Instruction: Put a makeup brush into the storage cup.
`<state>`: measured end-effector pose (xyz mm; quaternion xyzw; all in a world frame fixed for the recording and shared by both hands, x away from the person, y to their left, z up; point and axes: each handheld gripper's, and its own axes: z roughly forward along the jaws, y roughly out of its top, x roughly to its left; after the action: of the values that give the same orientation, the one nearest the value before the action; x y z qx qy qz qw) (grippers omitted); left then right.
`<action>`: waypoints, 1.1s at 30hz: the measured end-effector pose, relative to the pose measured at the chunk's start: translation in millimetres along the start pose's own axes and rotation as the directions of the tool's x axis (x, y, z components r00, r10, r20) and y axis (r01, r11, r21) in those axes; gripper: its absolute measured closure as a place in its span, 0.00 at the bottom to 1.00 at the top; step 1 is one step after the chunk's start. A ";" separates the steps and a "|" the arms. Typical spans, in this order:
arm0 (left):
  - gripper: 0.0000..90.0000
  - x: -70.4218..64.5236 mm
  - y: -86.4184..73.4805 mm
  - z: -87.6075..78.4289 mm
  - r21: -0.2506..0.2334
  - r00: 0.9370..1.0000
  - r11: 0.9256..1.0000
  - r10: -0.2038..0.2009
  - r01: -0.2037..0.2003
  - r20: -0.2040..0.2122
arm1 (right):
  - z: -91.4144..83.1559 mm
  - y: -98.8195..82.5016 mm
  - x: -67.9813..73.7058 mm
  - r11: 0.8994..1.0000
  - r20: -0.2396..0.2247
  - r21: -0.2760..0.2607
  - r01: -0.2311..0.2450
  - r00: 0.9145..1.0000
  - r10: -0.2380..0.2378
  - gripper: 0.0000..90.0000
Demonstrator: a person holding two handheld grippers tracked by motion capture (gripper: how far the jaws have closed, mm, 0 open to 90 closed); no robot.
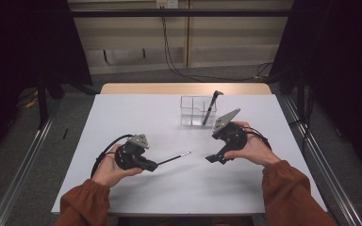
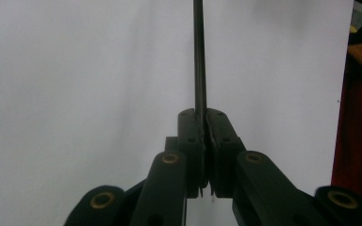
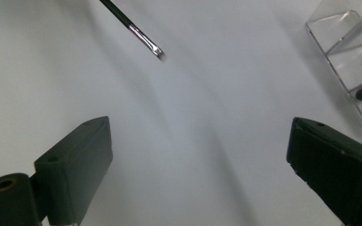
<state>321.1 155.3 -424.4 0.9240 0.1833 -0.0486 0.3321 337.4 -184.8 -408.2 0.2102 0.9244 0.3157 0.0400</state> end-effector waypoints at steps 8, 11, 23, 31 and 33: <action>0.95 -2.2 -8.9 -6.5 -0.036 1.000 0.999 -0.022 0.022 -0.011 | -0.4 -13.5 -3.4 0.999 0.017 -0.017 -0.050 0.999 0.050 0.03; 0.95 -0.8 -14.0 -7.5 -0.044 0.999 0.999 -0.029 0.028 -0.015 | -3.8 -17.5 -1.2 0.998 0.012 -0.029 -0.051 0.999 0.051 0.03; 0.95 -2.0 -27.5 -14.8 -0.120 0.997 0.991 -0.069 0.066 -0.021 | -10.6 -38.2 3.9 0.990 0.032 -0.096 -0.107 0.993 0.110 0.05; 0.95 -1.5 -34.5 -13.6 -0.158 0.996 0.985 -0.081 0.074 -0.036 | -4.8 -48.3 10.1 0.980 0.020 -0.154 -0.124 0.992 0.128 0.04; 0.95 -1.0 -34.8 -13.6 -0.170 0.996 0.982 -0.082 0.075 -0.037 | -5.1 -50.0 10.8 0.978 0.024 -0.166 -0.124 0.991 0.130 0.04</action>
<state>306.8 188.5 -434.4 0.8854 0.2304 -0.0258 0.4029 308.3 -218.9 -433.6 0.2703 0.8790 0.3892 0.0529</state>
